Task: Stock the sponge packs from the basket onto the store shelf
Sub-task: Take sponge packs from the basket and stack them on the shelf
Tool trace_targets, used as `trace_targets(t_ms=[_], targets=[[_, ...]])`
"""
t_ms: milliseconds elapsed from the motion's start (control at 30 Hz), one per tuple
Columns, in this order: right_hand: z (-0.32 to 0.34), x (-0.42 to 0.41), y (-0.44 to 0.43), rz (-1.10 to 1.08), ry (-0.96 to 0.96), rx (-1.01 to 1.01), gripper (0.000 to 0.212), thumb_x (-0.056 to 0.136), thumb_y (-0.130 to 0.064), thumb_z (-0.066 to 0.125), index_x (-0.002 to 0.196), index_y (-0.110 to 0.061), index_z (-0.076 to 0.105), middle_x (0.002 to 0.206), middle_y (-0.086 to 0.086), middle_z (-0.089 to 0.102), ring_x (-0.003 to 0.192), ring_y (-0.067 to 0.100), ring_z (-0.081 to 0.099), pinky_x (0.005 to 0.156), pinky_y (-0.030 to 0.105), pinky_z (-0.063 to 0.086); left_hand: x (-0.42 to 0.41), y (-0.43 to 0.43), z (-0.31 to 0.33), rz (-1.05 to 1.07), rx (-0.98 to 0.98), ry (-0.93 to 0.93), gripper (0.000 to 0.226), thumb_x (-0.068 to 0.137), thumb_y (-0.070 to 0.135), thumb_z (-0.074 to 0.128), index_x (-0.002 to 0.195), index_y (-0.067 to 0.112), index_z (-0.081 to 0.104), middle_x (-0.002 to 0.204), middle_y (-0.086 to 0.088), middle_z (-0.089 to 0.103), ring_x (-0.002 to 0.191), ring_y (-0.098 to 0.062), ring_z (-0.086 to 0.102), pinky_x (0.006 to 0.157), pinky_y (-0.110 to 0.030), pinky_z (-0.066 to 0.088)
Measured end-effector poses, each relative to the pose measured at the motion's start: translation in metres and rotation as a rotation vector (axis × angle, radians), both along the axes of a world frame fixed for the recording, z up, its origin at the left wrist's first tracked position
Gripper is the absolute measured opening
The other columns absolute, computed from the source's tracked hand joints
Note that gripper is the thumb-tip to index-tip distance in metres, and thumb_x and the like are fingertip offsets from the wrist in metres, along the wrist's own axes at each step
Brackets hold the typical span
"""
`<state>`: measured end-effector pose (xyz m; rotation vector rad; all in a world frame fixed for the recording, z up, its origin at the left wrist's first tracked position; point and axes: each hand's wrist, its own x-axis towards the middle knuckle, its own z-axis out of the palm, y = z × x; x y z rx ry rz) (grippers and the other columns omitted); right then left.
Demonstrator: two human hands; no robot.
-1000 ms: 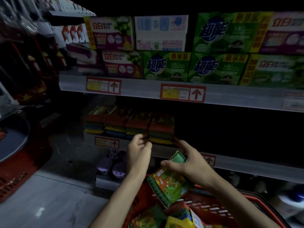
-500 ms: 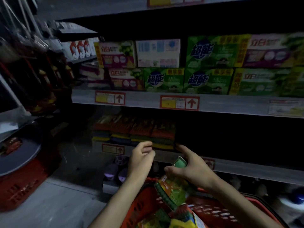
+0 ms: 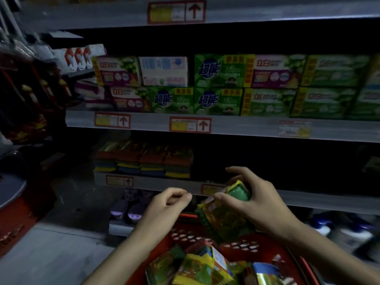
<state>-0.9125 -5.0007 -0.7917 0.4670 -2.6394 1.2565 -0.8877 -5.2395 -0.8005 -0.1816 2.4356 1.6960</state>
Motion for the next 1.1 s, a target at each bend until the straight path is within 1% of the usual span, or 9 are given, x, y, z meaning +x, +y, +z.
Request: trace_targets(t_ms=[100, 267, 433, 533, 633, 700, 867, 967, 1100], targets=[[-0.003, 0.021, 0.029, 0.009, 0.131, 0.011, 0.089, 0.072, -0.087, 0.059, 0.144, -0.037, 0.045, 0.119, -0.025, 0.061, 0.11, -0.008, 0.062, 0.087, 0.016, 0.055, 0.01, 0.021, 0.001, 0.067, 0.174, -0.309, 0.045, 0.088, 0.065, 0.059, 0.116, 0.031, 0.067, 0.112, -0.001, 0.073, 0.097, -0.021, 0.074, 0.081, -0.04, 0.06], [-0.016, 0.038, 0.048, -0.044, 0.408, 0.132, 0.081, 0.077, -0.066, 0.074, 0.142, -0.031, 0.042, 0.13, -0.013, 0.06, 0.114, 0.008, 0.066, 0.09, 0.026, 0.054, 0.014, 0.048, -0.006, -0.004, 0.589, -0.691, 0.078, 0.082, 0.068, 0.064, 0.125, 0.003, 0.065, 0.113, -0.028, 0.073, 0.106, -0.046, 0.071, 0.092, -0.056, 0.057], [-0.025, 0.03, 0.044, 0.225, 0.707, 0.243, 0.062, 0.085, -0.041, 0.081, 0.129, -0.01, 0.052, 0.131, 0.011, 0.063, 0.122, 0.029, 0.061, 0.1, 0.042, 0.05, 0.006, 0.068, -0.007, 0.037, 0.826, -0.609, 0.079, 0.079, 0.069, 0.066, 0.126, 0.005, 0.07, 0.111, -0.025, 0.072, 0.096, -0.038, 0.071, 0.09, -0.05, 0.055], [-0.033, 0.025, 0.045, 0.323, 0.816, 0.329, 0.054, 0.084, -0.028, 0.086, 0.124, -0.009, 0.055, 0.123, 0.018, 0.07, 0.121, 0.034, 0.064, 0.103, 0.049, 0.05, -0.001, 0.071, -0.006, 0.076, 0.794, -0.546, 0.078, 0.077, 0.069, 0.067, 0.128, 0.01, 0.068, 0.121, -0.025, 0.071, 0.11, -0.041, 0.07, 0.099, -0.052, 0.054], [-0.039, 0.021, 0.05, 0.373, 0.855, 0.409, 0.051, 0.087, -0.021, 0.082, 0.131, -0.013, 0.055, 0.13, 0.013, 0.069, 0.132, 0.03, 0.059, 0.109, 0.05, 0.047, -0.007, 0.077, -0.005, 0.121, 0.748, -0.487, 0.054, 0.078, 0.047, 0.075, 0.116, 0.009, 0.073, 0.108, -0.025, 0.075, 0.096, -0.041, 0.075, 0.082, -0.047, 0.06], [-0.04, 0.017, 0.055, 0.379, 0.812, 0.428, 0.057, 0.086, -0.022, 0.083, 0.135, -0.015, 0.055, 0.137, 0.01, 0.065, 0.139, 0.027, 0.053, 0.11, 0.05, 0.046, -0.01, 0.078, -0.009, 0.172, 0.734, -0.444, 0.043, 0.074, 0.034, 0.076, 0.106, 0.006, 0.075, 0.097, -0.024, 0.077, 0.084, -0.038, 0.077, 0.071, -0.043, 0.062], [-0.036, 0.022, 0.057, 0.124, 0.37, 0.213, 0.056, 0.094, -0.055, 0.064, 0.141, -0.028, 0.053, 0.152, -0.01, 0.047, 0.146, 0.012, 0.041, 0.114, 0.036, 0.041, -0.011, 0.068, -0.017, 0.239, 0.723, -0.264, 0.051, 0.07, 0.029, 0.084, 0.118, 0.019, 0.072, 0.115, -0.014, 0.075, 0.11, -0.037, 0.07, 0.092, -0.049, 0.059], [-0.037, 0.023, 0.057, -0.057, -0.022, -0.075, 0.06, 0.086, -0.072, 0.057, 0.141, -0.05, 0.046, 0.143, -0.031, 0.048, 0.137, -0.007, 0.043, 0.108, 0.028, 0.042, -0.011, 0.065, -0.014, 0.264, 0.62, -0.151, 0.056, 0.068, 0.029, 0.087, 0.121, 0.028, 0.068, 0.117, -0.006, 0.076, 0.109, -0.027, 0.072, 0.1, -0.049, 0.055], [-0.034, 0.017, 0.057, -0.159, -0.279, -0.335, 0.063, 0.074, -0.066, 0.068, 0.133, -0.056, 0.05, 0.127, -0.02, 0.062, 0.113, -0.006, 0.062, 0.095, 0.03, 0.054, -0.011, 0.069, -0.018, 0.301, 0.622, -0.064, 0.06, 0.073, 0.018, 0.086, 0.122, 0.035, 0.058, 0.121, -0.004, 0.073, 0.108, -0.021, 0.073, 0.101, -0.051, 0.055]])
